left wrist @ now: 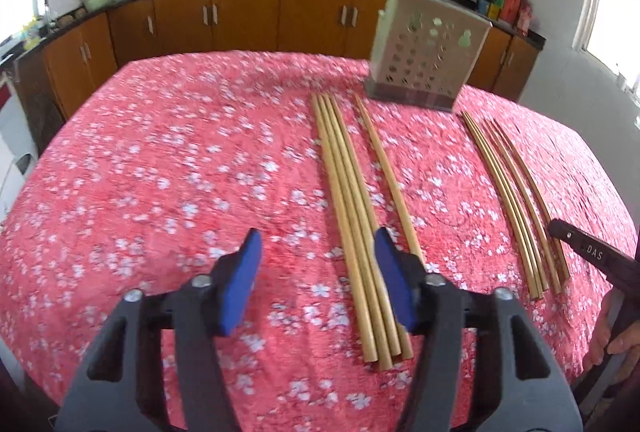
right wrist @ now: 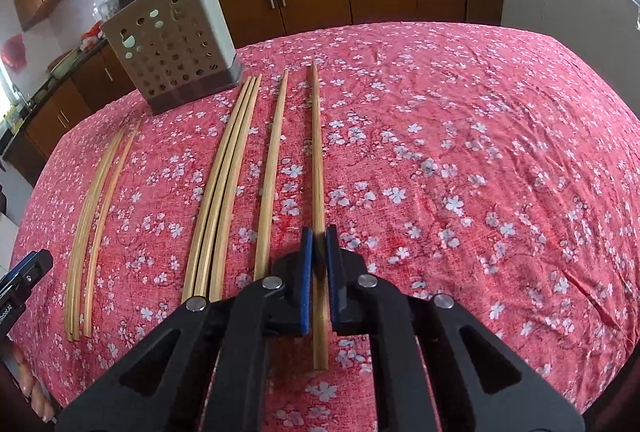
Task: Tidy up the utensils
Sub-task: 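Grasp a wooden chopstick with the right tool while the left tool grasps another chopstick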
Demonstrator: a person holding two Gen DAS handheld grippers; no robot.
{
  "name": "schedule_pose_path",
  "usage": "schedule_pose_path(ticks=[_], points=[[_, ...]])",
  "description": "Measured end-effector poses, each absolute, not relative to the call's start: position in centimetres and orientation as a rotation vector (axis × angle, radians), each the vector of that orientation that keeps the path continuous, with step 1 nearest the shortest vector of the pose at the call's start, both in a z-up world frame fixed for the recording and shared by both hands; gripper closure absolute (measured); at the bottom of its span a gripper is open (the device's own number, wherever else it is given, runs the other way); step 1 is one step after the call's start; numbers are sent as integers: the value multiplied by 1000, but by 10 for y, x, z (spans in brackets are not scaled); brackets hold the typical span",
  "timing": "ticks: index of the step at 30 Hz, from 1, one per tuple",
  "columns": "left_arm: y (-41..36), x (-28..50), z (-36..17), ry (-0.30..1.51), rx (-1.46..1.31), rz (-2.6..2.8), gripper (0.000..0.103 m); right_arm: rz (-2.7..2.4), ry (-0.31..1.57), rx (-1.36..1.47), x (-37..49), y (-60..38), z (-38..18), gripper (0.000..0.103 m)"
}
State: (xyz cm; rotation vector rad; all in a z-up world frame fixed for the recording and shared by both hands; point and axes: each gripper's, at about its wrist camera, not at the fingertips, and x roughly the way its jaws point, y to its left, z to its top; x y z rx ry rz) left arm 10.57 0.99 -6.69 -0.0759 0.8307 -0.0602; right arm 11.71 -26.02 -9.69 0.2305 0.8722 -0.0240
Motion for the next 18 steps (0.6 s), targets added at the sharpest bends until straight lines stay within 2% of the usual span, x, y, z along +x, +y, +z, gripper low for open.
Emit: schedule_pose_path(ticks=[4,6,14,18], points=[[5,118,-75,885,-57,-73,66,-28,871,212,117,-259,-96,95],[6,122,-79,907,-59,-72,69,-26,873,208,117,-259,-94,95],[7,129,-87,927,-16,-60,71,-33,871,177,123,-256,-96,95],[10,141,-88,927,15,-32,90,-18,870,170,124,-253,-96,95]])
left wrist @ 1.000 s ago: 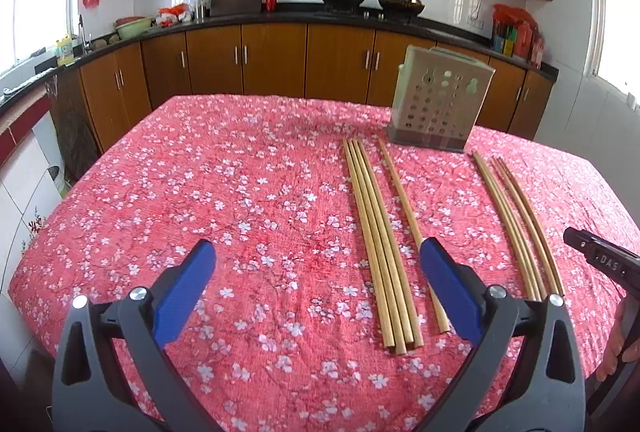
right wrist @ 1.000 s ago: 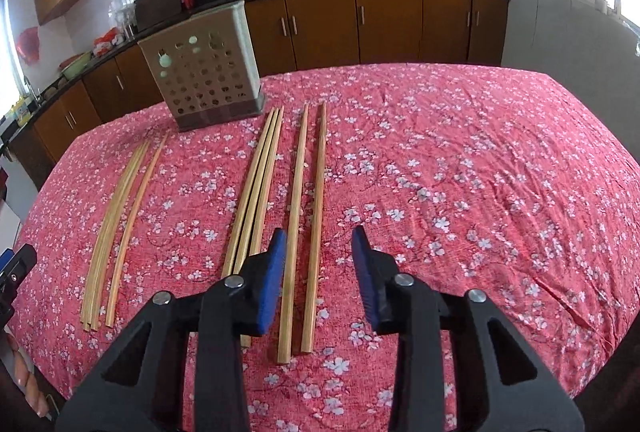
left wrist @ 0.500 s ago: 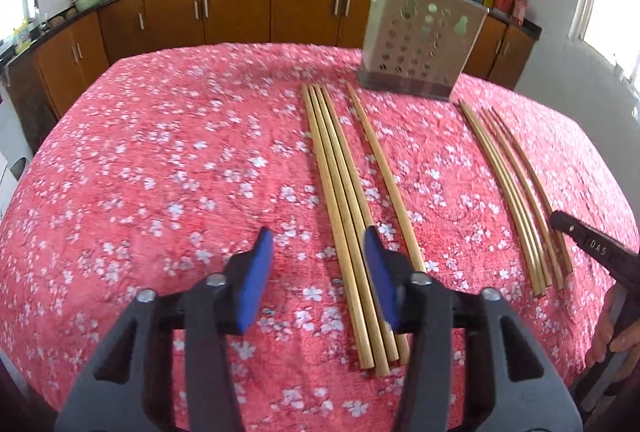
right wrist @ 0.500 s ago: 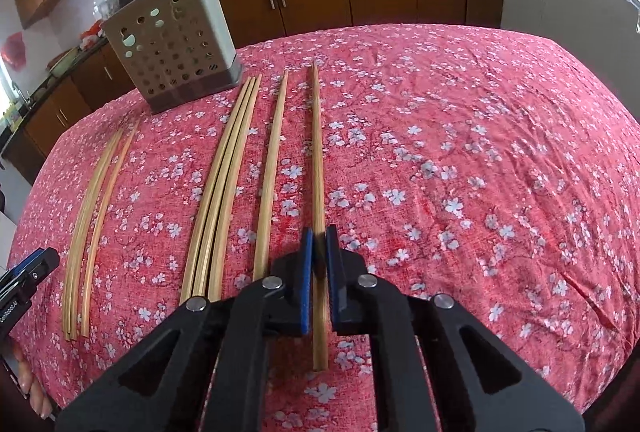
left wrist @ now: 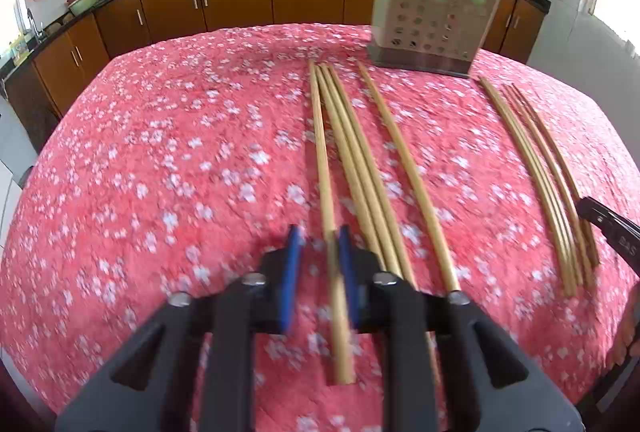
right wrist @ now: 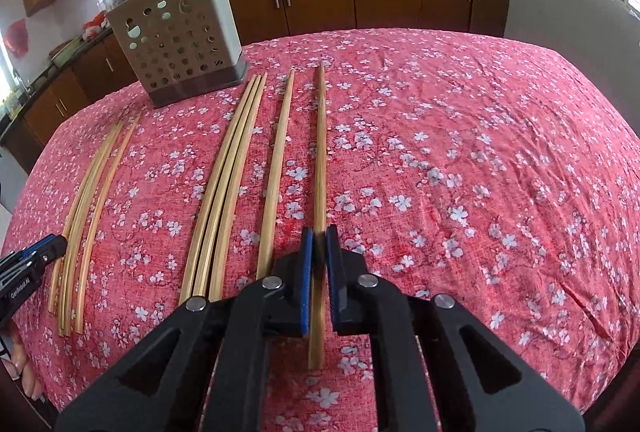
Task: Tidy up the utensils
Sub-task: 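Grasp a wooden chopstick with the right tool while the left tool grasps another chopstick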
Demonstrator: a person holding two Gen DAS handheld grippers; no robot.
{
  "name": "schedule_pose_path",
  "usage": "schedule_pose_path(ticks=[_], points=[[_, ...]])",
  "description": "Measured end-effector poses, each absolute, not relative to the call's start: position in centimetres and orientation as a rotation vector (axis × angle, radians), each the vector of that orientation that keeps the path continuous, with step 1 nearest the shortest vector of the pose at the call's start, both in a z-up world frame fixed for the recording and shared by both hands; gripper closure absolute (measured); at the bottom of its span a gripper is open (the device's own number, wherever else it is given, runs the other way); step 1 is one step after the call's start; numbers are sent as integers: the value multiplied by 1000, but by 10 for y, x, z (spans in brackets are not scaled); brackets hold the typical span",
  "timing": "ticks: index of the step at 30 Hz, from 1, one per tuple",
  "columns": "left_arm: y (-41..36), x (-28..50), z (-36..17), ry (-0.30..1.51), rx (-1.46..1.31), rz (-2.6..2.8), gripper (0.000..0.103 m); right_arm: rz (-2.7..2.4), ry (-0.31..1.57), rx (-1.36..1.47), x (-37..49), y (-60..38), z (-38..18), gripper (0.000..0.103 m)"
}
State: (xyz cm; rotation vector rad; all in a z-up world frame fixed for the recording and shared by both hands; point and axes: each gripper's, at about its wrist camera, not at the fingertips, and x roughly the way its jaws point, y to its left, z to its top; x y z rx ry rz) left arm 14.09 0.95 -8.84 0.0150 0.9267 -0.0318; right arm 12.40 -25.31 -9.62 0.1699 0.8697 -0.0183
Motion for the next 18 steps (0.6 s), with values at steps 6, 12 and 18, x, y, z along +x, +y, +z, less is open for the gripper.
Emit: schedule_pose_path(ticks=[6,12,18], points=[[38,175,-88,925,1,30,95,-23,875,166,144,-262,-97,95],[57,185,-89,888,-25,-4,92,-71,863,198,170,-282,-98,95],[64,175,-88,887,-76,-37,92,-72,855,188,167,-280,-101,95]])
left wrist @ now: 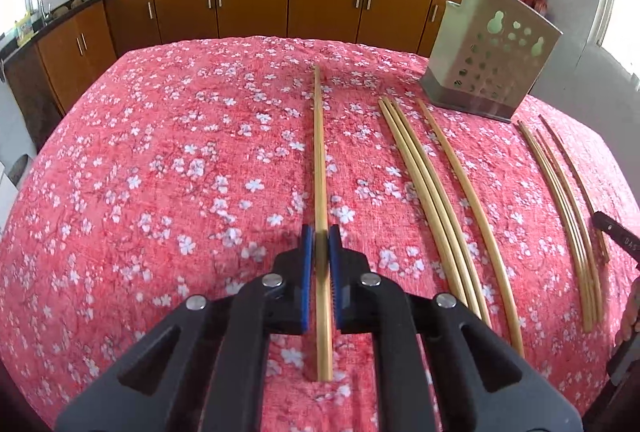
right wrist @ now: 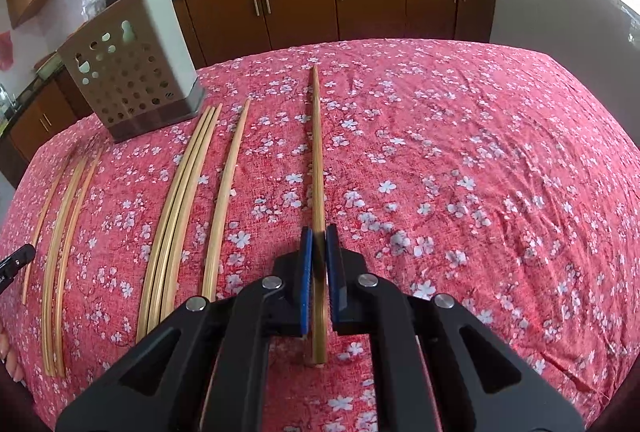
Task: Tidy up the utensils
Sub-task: 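Grasp a wooden chopstick with the right tool while the left tool grasps another chopstick, then lift both held chopsticks and carry them over the metal utensil holder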
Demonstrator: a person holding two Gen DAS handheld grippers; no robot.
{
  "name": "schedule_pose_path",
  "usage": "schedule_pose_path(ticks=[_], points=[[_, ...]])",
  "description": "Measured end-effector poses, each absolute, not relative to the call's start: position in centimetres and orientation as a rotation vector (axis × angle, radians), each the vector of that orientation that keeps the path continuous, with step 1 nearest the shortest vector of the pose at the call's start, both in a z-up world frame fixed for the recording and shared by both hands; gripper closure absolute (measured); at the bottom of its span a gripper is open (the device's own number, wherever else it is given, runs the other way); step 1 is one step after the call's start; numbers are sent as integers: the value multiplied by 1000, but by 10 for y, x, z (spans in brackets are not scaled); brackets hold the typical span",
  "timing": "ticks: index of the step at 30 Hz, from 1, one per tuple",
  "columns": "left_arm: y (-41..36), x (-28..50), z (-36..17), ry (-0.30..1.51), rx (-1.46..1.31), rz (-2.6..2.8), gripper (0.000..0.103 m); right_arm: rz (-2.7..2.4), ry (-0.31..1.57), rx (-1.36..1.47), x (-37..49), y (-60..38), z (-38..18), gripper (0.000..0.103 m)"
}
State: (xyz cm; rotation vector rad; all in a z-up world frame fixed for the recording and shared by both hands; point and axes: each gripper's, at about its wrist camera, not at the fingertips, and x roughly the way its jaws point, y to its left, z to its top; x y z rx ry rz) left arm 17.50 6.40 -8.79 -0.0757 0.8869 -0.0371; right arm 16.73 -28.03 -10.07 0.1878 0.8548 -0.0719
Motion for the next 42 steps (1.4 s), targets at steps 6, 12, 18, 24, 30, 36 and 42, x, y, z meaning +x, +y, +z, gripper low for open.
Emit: schedule_pose_path(ticks=[6,12,18,24,30,36,42], points=[[57,166,-86,890,-39,-22,92,-65,857,173,156,-278,-100,95],[55,162,-83,897,-22,-10,95,-64,846,190,149,-282,-95,95],[61,152,-48,796,-39,-18,95,-71,710,188,130,-291,-54,95],[69,143,4,652,-70,-18,95,-74,576,200,118,-300,-12,96],[73,144,53,530,-99,5,95,-74,480,194,121,-303,19,96],[77,159,79,485,-92,36,95,-78,410,182,131,-303,48,96],[74,174,107,440,-65,40,95,-56,338,174,147,-297,85,96]])
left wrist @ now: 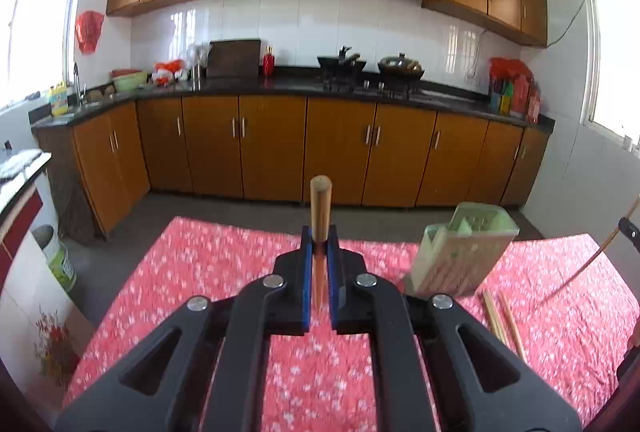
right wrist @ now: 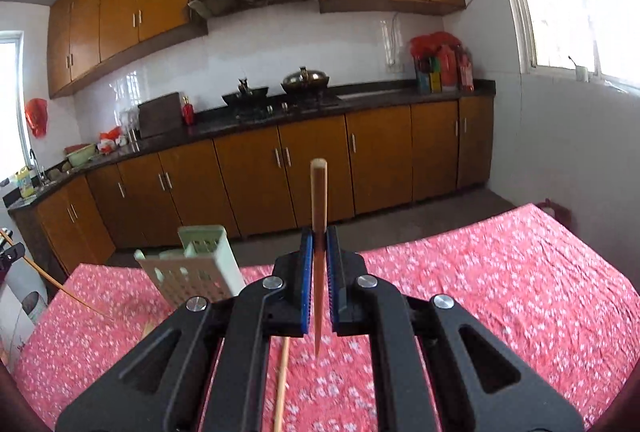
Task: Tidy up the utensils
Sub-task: 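Lift both held chopsticks and carry them over the metal utensil holder, then open both tools to drop the chopsticks into the holder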
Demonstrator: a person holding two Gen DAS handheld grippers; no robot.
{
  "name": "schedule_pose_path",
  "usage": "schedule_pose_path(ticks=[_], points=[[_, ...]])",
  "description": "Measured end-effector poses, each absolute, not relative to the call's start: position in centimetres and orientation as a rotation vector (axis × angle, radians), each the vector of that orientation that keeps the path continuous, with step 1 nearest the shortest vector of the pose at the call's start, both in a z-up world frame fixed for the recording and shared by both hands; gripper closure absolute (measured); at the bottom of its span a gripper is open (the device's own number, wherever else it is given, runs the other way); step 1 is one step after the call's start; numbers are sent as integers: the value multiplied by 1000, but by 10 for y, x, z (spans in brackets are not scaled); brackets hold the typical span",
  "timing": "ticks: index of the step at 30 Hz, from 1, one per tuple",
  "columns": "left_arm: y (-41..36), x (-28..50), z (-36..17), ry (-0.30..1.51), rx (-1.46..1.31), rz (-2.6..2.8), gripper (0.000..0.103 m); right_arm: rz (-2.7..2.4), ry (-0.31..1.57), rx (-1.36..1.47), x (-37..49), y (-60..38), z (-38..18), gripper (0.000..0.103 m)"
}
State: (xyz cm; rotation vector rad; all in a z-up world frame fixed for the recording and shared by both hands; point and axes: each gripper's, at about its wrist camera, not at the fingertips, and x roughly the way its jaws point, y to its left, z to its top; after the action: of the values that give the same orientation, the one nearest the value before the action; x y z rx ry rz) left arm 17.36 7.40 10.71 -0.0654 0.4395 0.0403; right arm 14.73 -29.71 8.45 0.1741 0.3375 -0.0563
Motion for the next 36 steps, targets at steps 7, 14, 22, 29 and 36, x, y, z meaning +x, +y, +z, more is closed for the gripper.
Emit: schedule_pose_path(ticks=[7,14,22,29,36], points=[[51,187,173,312,-91,-38,95,13,140,207,156,-278,155,96],[11,204,210,232,-138,-159,95,77,25,214,176,-251,174,96],[-30,234,176,331,-115,-222,95,112,116,188,210,-228,140,96],[-39,261,139,421,-103,-221,95,115,209,199,223,-226,120,95],[-31,263,137,428,-123,-179,84,104,209,198,216,-227,124,60]])
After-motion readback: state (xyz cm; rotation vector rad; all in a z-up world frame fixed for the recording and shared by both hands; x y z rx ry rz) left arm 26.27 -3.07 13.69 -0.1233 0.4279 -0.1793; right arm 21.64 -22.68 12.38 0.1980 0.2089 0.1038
